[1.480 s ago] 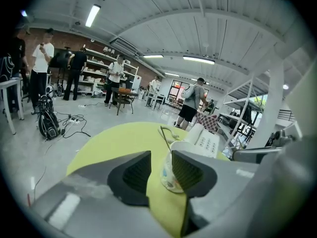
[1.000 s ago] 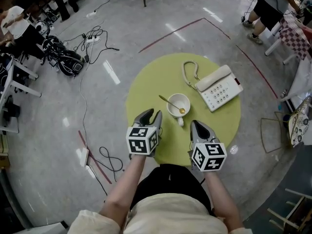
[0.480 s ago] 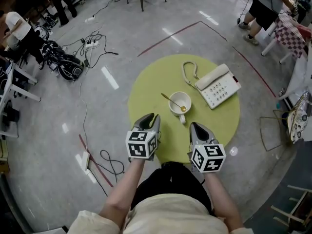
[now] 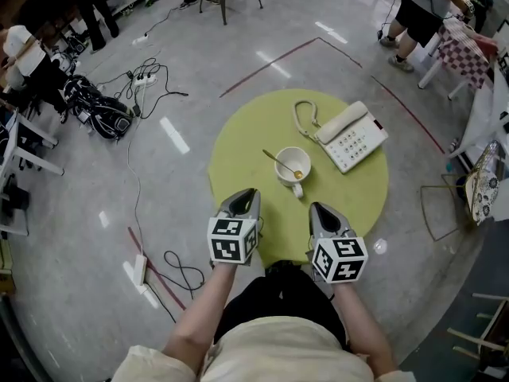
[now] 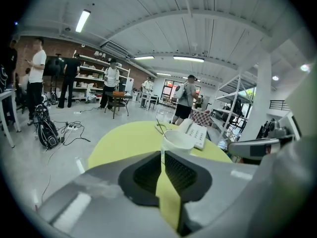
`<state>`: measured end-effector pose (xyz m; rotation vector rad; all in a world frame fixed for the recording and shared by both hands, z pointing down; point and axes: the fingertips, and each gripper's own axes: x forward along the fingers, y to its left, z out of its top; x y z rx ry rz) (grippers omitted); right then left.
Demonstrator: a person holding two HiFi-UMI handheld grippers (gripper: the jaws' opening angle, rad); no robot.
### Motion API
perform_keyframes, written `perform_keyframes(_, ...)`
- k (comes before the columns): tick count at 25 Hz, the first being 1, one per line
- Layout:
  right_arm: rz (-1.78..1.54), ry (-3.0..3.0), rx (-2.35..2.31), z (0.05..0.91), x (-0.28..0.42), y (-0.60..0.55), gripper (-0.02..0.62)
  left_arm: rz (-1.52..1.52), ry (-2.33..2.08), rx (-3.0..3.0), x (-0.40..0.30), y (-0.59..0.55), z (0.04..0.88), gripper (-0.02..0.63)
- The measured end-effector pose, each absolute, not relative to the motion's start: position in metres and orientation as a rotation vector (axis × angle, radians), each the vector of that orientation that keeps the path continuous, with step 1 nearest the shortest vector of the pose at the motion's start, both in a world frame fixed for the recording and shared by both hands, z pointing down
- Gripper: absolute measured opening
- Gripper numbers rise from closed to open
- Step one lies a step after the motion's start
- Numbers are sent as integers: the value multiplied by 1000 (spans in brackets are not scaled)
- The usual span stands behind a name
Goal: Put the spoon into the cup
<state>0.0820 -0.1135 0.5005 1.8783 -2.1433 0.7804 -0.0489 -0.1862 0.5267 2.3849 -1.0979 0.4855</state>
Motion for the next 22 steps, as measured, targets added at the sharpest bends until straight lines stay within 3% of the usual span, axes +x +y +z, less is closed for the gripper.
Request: perform_keyframes(22, 735, -2138, 1965, 487, 112, -77, 0, 438, -1105, 2474, -43, -153, 499, 2)
